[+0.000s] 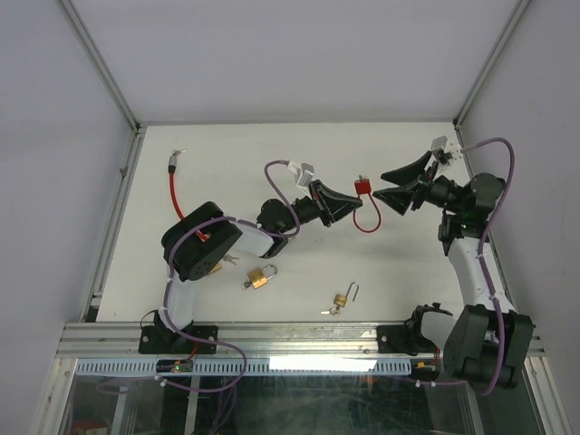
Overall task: Lock with the key
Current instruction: Lock the lock.
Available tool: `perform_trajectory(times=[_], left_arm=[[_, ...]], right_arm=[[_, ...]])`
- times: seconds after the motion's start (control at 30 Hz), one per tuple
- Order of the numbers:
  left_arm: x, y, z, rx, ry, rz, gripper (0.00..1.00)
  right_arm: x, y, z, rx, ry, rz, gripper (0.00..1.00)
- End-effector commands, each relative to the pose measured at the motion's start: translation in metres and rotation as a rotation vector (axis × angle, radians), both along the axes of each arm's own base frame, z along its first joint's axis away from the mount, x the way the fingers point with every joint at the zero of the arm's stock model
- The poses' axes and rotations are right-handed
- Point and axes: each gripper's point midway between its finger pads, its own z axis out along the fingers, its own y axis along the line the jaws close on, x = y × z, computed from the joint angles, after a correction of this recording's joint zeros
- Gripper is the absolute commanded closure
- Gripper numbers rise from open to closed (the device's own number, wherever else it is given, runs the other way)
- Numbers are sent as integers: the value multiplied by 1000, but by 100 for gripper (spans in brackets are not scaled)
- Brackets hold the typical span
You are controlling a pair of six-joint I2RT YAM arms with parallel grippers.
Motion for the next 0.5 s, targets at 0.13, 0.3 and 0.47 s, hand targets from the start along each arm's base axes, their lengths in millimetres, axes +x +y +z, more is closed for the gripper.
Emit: perform_trajectory(times=[0.13, 0.3, 0.47], left_arm=[[-41, 45, 69, -142, -319, -35, 100], [-47, 42, 50, -28, -327, -65, 100], [-60, 43, 34, 72, -354, -116, 100]], right_arm=[[-8, -5, 13, -167, -35, 47, 34], [-17, -2, 20, -193, -77, 83, 34], [-29, 2, 26, -268, -121, 152, 20]])
